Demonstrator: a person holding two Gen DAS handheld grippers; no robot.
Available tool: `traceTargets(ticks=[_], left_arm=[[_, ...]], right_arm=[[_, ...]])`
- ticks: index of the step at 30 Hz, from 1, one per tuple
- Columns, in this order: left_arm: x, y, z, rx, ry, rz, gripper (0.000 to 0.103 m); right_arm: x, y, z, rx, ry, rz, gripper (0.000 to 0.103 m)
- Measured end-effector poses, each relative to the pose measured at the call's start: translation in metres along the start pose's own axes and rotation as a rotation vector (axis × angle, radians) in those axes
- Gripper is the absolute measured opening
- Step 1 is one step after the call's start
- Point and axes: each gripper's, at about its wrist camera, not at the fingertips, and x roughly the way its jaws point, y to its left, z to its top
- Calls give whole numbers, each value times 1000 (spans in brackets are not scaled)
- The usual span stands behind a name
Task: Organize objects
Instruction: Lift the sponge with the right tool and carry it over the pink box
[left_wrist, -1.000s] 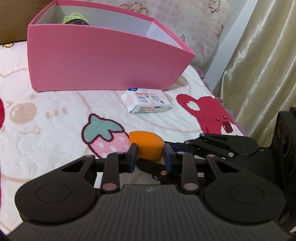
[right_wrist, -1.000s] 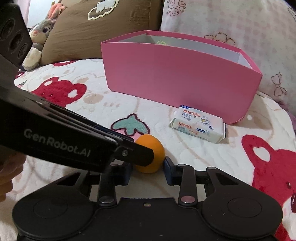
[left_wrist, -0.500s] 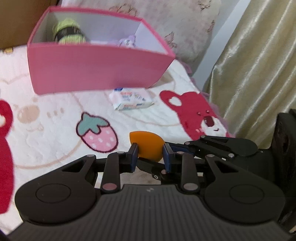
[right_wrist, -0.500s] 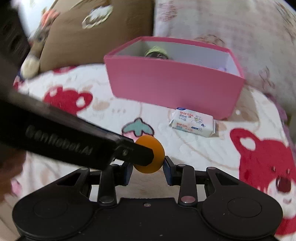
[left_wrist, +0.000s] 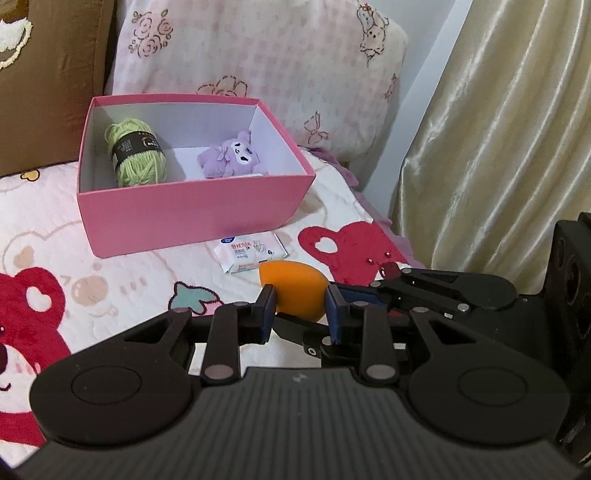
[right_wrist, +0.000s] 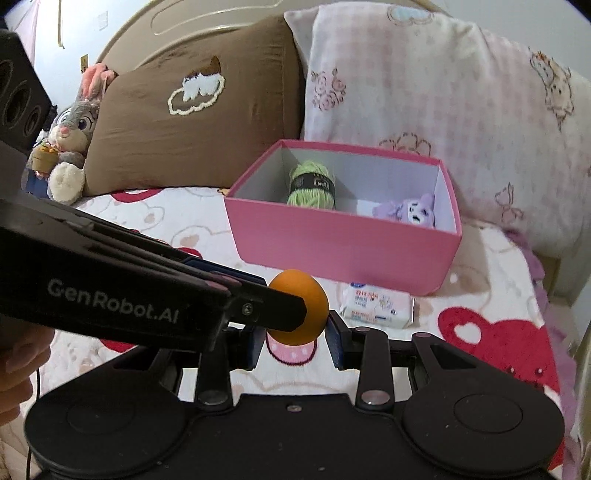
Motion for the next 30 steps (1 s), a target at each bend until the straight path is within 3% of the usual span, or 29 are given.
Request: traceTargets(ticks=[14,24,30], left_arm=[[-19,1,33,-16,-53,6,27],[-30,9,82,-37,-76,8,27],[-20,16,122,-32,-55,40,27]], right_arm=[[-7,3,40,-89,-50,-27,40],[-1,-16,86,-104,-66,68,40],[18,-40,115,-42,-62,145,40]])
